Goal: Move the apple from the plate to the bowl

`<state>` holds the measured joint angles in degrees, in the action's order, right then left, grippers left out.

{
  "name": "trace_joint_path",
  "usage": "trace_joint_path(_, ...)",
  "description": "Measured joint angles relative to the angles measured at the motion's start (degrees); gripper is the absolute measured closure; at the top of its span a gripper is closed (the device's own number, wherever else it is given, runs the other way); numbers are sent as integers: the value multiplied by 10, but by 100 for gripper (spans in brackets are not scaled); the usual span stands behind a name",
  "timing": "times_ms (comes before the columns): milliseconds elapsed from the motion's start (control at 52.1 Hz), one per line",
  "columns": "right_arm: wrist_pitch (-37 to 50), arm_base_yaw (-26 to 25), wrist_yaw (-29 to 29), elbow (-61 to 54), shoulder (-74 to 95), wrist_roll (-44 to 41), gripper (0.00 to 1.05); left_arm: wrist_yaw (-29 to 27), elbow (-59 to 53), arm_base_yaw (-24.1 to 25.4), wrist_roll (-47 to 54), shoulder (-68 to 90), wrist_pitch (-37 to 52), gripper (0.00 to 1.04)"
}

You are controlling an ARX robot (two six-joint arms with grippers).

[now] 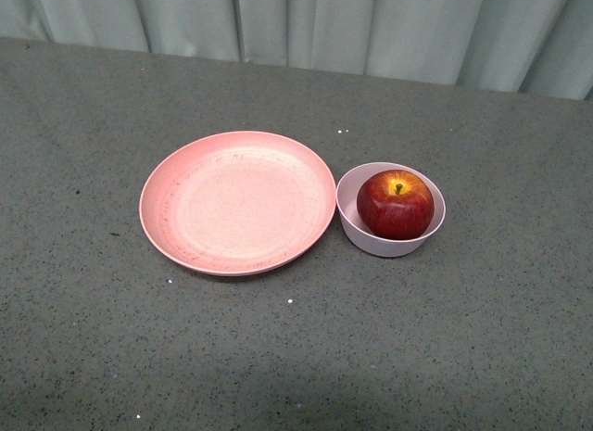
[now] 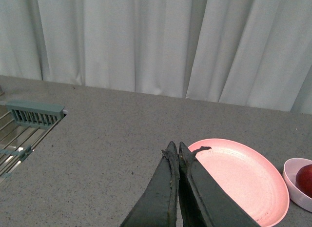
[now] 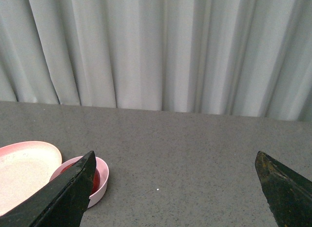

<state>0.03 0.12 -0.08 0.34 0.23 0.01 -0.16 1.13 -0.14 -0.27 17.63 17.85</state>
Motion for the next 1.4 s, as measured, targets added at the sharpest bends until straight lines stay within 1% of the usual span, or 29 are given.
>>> trace_joint_path(499,0,0,0,0,0,0,9,0,0,0,0,-80,-80,101)
trace_joint_path(537,0,0,0,0,0,0,9,0,0,0,0,-101,-107,101)
trace_joint_path(575,0,0,0,0,0,0,9,2,0,0,0,-134,-153,101)
trace_joint_path(633,0,0,0,0,0,0,9,2,0,0,0,-165,-174,101)
trace_joint_path(863,0,0,0,0,0,0,9,1,0,0,0,-173,-177,101)
trace_joint_path(902,0,0,0,0,0,0,9,2,0,0,0,-173,-177,99)
trace_joint_path(940,0,0,0,0,0,0,9,1,0,0,0,-173,-177,94)
trace_joint_path(1093,0,0,0,0,0,0,9,1,0,0,0,-173,-177,64)
trace_joint_path(1113,0,0,0,0,0,0,9,1,0,0,0,-173,-177,62)
trace_joint_path(1189,0,0,0,0,0,0,9,1,0,0,0,-173,-177,47)
trace_joint_path(1208,0,0,0,0,0,0,9,2,0,0,0,-173,-177,46)
trace_joint_path(1228,0,0,0,0,0,0,9,1,0,0,0,-173,-177,40)
trace_joint_path(1343,0,0,0,0,0,0,9,2,0,0,0,-174,-177,24)
trace_joint_path(1381,0,0,0,0,0,0,9,1,0,0,0,-173,-177,17)
trace_joint_path(1400,0,0,0,0,0,0,9,1,0,0,0,-174,-177,15)
